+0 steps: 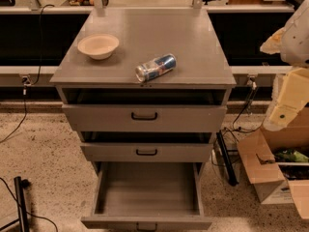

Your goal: Close bottom drawer

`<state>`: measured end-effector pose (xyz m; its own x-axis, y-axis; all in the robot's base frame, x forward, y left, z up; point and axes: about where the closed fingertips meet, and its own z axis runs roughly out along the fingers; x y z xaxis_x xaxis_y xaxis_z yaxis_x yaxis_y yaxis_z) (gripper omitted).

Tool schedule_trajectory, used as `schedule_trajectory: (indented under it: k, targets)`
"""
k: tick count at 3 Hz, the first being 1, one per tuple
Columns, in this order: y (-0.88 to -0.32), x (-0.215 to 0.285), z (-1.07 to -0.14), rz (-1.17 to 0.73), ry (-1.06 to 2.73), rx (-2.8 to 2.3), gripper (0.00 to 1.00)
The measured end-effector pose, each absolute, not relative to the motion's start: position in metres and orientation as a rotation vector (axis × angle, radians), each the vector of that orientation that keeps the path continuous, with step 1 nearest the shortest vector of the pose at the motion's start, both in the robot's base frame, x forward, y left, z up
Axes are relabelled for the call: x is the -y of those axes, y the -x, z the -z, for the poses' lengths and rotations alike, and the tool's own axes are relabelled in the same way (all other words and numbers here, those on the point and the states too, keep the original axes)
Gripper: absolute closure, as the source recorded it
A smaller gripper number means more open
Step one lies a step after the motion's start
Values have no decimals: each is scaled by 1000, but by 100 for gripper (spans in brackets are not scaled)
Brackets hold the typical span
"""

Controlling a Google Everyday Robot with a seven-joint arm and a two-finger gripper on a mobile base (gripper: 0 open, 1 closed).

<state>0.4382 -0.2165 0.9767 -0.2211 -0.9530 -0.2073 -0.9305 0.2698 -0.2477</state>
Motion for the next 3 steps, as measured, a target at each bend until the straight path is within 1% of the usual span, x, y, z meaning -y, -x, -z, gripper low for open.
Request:
schedule_trajectory:
  k: [1, 2, 3]
  targets:
    - [-438, 217, -977, 100, 1724, -2230, 0]
    - [-431, 218, -962, 152, 1752, -2231, 0]
    - [-430, 218, -956, 147, 1758, -2238, 0]
